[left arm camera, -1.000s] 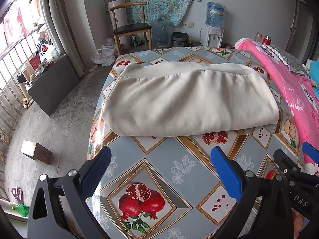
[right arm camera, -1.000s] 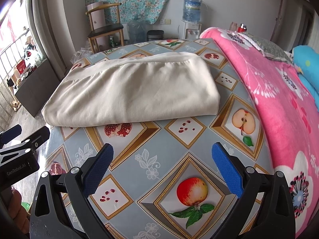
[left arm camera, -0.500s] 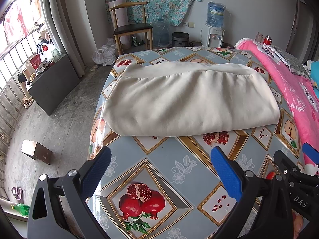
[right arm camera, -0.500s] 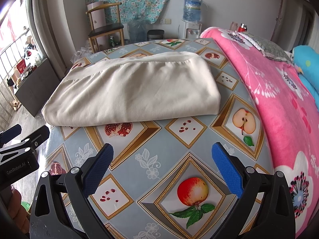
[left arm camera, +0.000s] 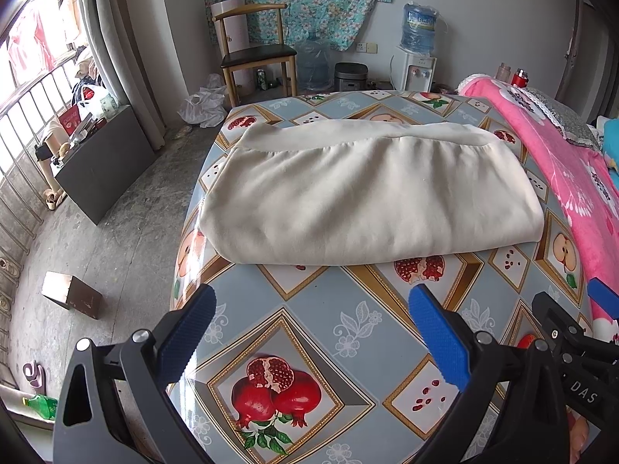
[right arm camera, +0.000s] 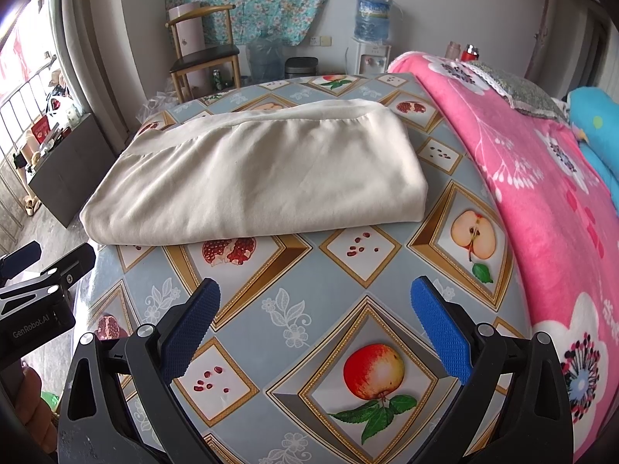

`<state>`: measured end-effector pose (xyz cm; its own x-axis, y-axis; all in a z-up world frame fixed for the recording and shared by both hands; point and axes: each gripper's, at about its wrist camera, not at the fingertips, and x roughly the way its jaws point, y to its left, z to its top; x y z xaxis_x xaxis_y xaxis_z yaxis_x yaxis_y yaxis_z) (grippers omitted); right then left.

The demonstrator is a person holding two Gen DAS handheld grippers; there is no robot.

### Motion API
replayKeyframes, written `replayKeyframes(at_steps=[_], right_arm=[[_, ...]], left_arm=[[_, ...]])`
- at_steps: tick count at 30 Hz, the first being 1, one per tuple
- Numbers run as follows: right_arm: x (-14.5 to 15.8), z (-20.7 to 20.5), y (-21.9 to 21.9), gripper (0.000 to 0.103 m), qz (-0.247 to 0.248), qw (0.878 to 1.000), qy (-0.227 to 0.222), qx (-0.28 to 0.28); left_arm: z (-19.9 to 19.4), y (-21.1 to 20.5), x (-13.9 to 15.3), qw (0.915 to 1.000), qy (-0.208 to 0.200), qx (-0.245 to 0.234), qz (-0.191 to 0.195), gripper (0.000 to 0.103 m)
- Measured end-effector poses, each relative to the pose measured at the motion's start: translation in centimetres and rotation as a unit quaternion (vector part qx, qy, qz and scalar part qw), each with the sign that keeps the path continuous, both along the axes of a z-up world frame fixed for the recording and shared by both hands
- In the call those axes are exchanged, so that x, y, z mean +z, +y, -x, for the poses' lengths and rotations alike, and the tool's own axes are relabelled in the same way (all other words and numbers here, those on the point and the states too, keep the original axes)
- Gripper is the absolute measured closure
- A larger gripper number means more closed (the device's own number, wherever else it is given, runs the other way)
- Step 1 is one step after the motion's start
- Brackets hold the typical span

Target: Fold large clothes

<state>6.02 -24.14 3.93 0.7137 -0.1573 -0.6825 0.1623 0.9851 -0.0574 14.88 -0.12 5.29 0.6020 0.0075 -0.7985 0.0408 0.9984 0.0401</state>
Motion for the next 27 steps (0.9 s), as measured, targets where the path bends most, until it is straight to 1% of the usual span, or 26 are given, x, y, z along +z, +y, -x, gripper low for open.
replayKeyframes(at_steps=[27], right_arm=[[0.1, 0.08, -0.02, 0.007, 0.001, 1.0, 0.0, 0.0]], left_arm=[[0.08, -0.25, 0.01, 1.0, -0.001, 0.0, -0.001, 0.005]])
